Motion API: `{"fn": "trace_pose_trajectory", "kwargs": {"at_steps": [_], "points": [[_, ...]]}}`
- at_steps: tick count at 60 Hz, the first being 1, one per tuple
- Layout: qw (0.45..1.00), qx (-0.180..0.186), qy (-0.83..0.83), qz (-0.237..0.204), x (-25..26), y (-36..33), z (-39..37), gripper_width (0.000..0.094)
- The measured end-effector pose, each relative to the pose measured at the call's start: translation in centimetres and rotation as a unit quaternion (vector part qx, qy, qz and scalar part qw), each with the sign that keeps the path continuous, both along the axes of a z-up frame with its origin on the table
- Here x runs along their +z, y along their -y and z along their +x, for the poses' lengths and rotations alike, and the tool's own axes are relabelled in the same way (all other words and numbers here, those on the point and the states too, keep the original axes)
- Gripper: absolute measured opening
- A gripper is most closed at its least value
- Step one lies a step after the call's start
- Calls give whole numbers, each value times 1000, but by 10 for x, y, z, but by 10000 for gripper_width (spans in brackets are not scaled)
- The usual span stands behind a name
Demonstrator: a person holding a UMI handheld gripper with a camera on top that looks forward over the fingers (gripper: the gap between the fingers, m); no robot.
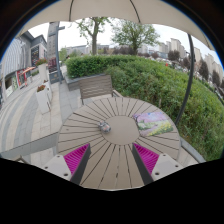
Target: Arrange mouse
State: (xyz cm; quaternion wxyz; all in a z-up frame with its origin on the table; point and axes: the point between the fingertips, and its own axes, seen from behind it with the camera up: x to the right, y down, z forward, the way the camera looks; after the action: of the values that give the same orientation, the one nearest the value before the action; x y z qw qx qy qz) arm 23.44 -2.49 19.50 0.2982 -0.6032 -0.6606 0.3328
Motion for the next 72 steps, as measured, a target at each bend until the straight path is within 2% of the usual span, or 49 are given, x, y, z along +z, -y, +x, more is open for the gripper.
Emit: {"fn": "trace_pose_trajectory", "kwargs": {"at_steps": [14, 22, 30, 44, 64, 72], "points": [[1000, 2, -25, -14, -32, 37, -47, 862], [999, -20, -36, -16, -70, 45, -87, 865], [999, -30, -30, -14, -112, 55, -123, 863], [998, -43, -47, 3, -155, 58, -189, 861], [999, -45, -26, 8, -203, 53, -260, 856], [997, -66, -26, 6, -203, 41, -284, 852]]}}
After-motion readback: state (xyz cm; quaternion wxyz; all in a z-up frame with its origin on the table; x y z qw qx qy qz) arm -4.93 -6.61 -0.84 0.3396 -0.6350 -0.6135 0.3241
